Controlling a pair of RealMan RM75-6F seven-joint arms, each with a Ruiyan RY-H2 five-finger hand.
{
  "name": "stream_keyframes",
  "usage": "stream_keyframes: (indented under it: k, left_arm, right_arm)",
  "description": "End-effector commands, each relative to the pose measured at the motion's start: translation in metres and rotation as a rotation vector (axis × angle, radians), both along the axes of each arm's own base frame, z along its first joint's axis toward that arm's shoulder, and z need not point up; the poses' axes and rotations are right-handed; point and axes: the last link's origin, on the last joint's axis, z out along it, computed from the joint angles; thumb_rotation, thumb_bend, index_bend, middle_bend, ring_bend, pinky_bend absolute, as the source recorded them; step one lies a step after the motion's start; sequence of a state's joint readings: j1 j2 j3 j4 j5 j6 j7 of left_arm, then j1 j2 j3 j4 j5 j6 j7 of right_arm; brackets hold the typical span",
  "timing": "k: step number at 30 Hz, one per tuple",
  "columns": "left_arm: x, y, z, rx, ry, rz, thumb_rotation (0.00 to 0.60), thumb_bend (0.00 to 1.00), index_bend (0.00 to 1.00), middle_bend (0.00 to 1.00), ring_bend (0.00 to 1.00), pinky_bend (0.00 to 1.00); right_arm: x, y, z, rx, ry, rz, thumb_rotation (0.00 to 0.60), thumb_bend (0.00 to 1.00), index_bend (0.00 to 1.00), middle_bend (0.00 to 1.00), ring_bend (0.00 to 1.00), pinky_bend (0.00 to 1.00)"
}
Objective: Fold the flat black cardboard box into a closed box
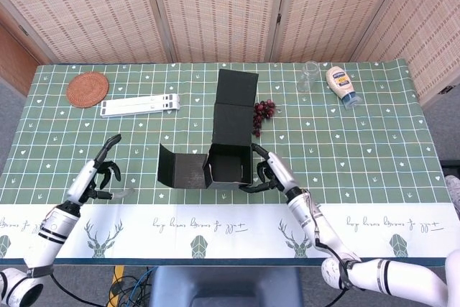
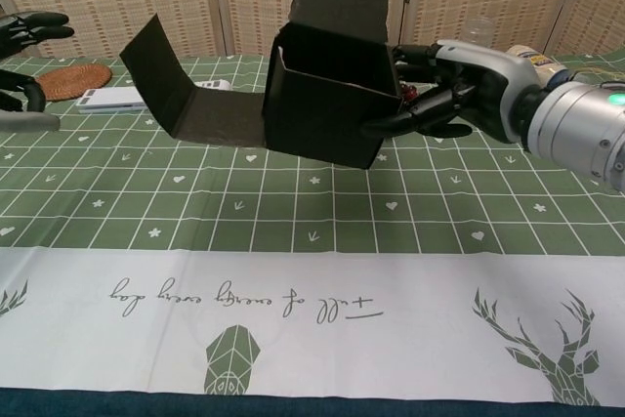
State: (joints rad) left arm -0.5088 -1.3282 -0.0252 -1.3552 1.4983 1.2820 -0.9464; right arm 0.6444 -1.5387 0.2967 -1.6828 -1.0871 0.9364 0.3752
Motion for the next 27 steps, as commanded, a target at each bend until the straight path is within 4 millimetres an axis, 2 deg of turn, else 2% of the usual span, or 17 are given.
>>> stream_keyframes:
  k: [1,7,20,27]
  left_arm:
    - [-0.007,0.002,-0.005,0.039,-0.003,0.025,0.600,0.10,0.00,0.00,0.57,0.85]
    - [0.003,0.005,-0.025,0.037,0.008,-0.014,0.600,0.10,0.00,0.00,0.57,0.85]
    - [0.051,0.005,-0.064,0.014,-0.080,-0.142,0.600,0.10,0.00,0.00,0.58,0.85]
    - [0.064,0.003,-0.069,0.018,-0.158,-0.157,0.600,0.10,0.00,0.00,0.58,0.85]
  right_arm:
    - [-0.003,0.006,0.008,0.009,-0.054,-0.004,0.600,0.24,0.43,0.52,0.80,1.00]
    - [-0.003,0.010,-0.001,0.049,-0.079,-0.007,0.600,0.24,0.43,0.52,0.80,1.00]
    - [0.014,0.018,-0.028,0.093,-0.112,-0.002,0.600,0.24,0.43,0.52,0.80,1.00]
    - [0.020,0.021,-0.035,0.096,-0.102,0.013,0.600,0.24,0.43,0.52,0.80,1.00]
